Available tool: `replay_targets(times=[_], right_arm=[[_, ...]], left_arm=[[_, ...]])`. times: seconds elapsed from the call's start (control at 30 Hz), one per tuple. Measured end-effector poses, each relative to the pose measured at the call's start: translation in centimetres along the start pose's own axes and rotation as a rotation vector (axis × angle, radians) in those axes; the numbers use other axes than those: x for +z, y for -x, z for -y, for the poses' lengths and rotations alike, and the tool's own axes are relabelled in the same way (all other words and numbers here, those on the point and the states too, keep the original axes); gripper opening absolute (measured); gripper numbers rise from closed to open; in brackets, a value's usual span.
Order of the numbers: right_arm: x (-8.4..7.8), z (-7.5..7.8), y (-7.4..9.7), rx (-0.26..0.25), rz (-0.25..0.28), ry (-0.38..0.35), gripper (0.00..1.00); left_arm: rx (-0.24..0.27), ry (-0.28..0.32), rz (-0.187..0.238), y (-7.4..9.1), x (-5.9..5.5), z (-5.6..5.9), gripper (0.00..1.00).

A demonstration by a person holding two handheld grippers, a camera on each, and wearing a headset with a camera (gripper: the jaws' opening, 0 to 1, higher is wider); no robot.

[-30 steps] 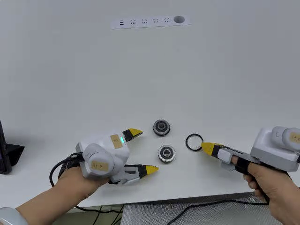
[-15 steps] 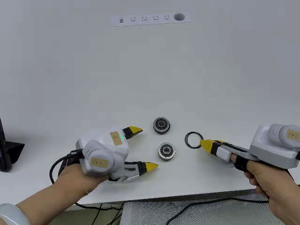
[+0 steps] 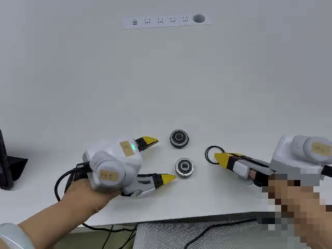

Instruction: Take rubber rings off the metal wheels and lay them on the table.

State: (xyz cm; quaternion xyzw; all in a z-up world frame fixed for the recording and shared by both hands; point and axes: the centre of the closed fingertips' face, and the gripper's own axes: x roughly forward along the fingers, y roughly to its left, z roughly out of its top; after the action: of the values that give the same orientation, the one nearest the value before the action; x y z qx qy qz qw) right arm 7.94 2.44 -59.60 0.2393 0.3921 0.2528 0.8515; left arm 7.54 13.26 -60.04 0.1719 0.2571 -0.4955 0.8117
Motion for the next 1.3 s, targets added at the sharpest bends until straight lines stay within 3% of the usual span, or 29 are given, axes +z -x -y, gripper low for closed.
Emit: replay_targets(times=[0.37,1.3], right_arm=[[0.2,-1.0,-1.0,0.020,-0.026,0.117,0.12],[0.4,-2.4,-2.8,0.058,-0.043,0.143,0.12]], left_arm=[[0.023,0.026,0.019,-0.1,0.7,-0.9,0.51],[0.035,0.028,0.039,-1.8,3.1,-2.4,0.32]])
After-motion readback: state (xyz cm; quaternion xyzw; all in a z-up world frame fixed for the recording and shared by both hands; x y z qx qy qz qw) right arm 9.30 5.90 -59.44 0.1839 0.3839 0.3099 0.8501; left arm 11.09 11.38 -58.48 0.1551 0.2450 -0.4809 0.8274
